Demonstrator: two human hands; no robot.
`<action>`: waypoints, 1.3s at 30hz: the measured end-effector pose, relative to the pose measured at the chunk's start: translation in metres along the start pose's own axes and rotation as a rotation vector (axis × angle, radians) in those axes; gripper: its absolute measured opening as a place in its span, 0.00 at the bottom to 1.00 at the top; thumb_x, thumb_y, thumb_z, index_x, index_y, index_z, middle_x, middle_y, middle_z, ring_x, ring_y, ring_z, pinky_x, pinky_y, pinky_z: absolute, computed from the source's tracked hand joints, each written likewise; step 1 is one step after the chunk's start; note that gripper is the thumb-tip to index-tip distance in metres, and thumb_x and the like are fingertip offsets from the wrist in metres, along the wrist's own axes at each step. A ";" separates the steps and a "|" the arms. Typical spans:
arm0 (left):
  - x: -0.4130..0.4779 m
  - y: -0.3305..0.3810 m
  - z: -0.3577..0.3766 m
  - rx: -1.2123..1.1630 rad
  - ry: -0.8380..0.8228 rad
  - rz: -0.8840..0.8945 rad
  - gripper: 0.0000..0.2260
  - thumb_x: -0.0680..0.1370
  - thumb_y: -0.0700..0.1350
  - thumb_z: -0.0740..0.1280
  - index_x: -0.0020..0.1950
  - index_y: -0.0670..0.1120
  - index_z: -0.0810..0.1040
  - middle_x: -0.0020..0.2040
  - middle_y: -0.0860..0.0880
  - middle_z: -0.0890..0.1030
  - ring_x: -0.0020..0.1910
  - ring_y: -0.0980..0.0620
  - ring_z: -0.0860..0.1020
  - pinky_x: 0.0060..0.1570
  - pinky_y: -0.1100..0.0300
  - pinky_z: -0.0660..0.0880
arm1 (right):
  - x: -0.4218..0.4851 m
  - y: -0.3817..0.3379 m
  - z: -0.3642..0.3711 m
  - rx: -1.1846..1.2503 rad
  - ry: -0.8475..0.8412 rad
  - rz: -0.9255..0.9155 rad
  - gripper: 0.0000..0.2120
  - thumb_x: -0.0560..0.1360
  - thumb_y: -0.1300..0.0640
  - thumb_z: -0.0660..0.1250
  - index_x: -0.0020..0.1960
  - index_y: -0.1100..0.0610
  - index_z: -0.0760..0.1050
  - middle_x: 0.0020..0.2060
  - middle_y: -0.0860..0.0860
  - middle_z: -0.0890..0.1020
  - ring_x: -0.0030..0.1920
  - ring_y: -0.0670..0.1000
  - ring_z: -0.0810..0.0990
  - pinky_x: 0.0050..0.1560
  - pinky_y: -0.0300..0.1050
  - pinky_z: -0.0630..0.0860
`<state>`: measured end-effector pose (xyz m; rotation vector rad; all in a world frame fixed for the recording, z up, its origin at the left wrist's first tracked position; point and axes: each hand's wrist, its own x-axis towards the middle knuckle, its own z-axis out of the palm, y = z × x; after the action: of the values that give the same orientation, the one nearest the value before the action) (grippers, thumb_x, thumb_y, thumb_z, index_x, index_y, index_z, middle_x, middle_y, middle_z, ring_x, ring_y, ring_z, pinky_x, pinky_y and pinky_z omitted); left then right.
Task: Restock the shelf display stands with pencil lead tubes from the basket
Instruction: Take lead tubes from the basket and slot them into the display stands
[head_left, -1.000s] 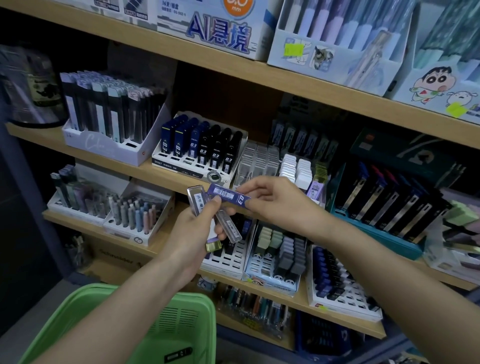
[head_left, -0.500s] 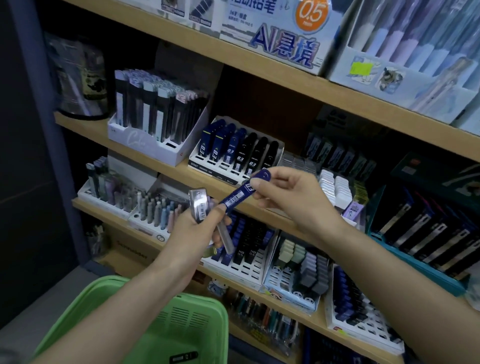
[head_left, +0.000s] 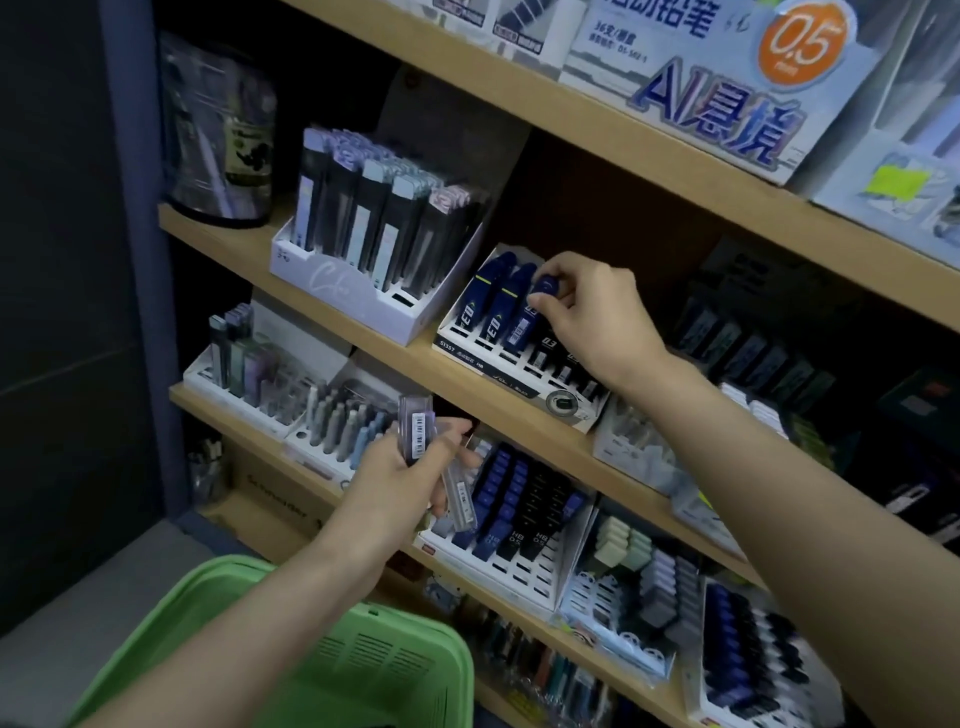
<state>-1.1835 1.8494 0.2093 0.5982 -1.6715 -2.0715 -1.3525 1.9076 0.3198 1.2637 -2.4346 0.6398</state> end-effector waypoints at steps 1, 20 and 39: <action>0.002 0.000 -0.003 -0.007 0.003 0.000 0.07 0.80 0.46 0.60 0.52 0.54 0.77 0.38 0.55 0.83 0.27 0.58 0.70 0.36 0.64 0.77 | 0.002 0.001 0.002 -0.007 -0.006 0.007 0.08 0.77 0.55 0.67 0.55 0.53 0.76 0.39 0.48 0.79 0.41 0.48 0.80 0.47 0.50 0.80; 0.014 0.002 -0.008 -0.035 0.016 -0.008 0.07 0.80 0.47 0.61 0.50 0.52 0.78 0.41 0.52 0.84 0.25 0.60 0.70 0.33 0.66 0.76 | 0.012 0.007 0.005 -0.034 -0.050 -0.079 0.16 0.73 0.59 0.71 0.60 0.57 0.76 0.47 0.48 0.74 0.43 0.45 0.74 0.52 0.40 0.75; 0.015 0.011 -0.006 -0.128 0.039 0.011 0.09 0.82 0.47 0.59 0.54 0.43 0.75 0.30 0.53 0.81 0.27 0.54 0.70 0.36 0.59 0.72 | -0.034 -0.028 0.006 0.015 -0.017 -0.074 0.14 0.78 0.54 0.64 0.63 0.56 0.72 0.55 0.49 0.74 0.54 0.46 0.74 0.57 0.42 0.73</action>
<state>-1.1921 1.8337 0.2178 0.5822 -1.5048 -2.1260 -1.3108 1.9135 0.3056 1.3635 -2.3885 0.6304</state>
